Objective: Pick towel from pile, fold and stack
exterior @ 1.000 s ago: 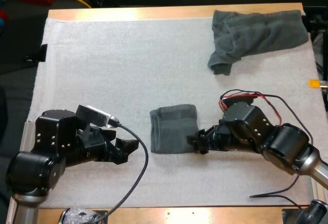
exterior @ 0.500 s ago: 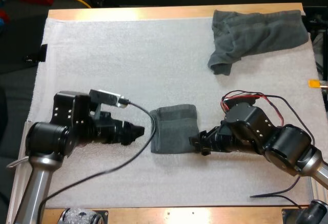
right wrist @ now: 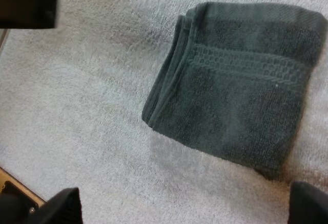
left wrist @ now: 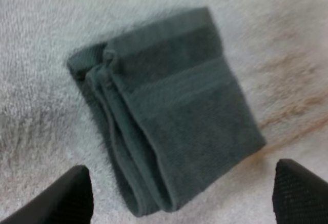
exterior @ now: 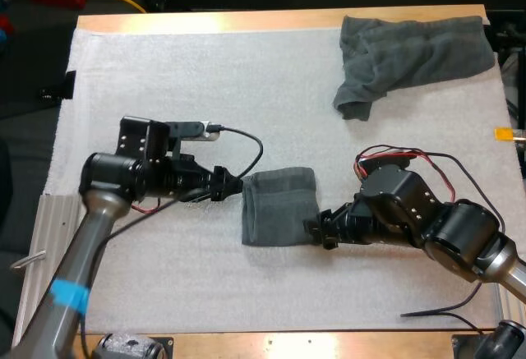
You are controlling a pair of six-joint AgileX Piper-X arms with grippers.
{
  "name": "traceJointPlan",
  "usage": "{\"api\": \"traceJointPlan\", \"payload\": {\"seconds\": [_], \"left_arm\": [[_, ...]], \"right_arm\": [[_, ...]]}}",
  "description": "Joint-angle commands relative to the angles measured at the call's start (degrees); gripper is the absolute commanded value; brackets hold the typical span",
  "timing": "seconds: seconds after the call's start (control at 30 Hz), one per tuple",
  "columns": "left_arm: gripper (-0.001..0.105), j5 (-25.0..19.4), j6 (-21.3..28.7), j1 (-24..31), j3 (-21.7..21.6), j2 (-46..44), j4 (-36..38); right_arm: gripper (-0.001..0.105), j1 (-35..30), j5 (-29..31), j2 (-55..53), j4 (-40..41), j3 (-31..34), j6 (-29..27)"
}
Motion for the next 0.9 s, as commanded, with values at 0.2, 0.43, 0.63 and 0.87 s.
{"api": "traceJointPlan", "payload": {"seconds": [0.2,0.43,0.63,0.87], "left_arm": [[0.070,5.14,-1.95,0.06,0.00,8.01,-3.04],[0.070,5.87,-2.72,-1.40,0.00,15.14,-3.54],[0.070,5.87,-2.72,-3.79,0.00,19.97,-4.63],[0.070,3.93,-4.69,-4.06,0.00,23.66,-7.21]], "right_arm": [[0.077,0.06,0.30,-0.42,0.26,-0.14,-0.70],[0.077,0.06,0.30,-0.42,0.26,-0.14,-0.70],[0.077,0.06,1.56,-0.42,0.26,-0.14,-0.70],[0.077,0.06,1.60,-0.42,0.26,-0.14,-0.70]]}}
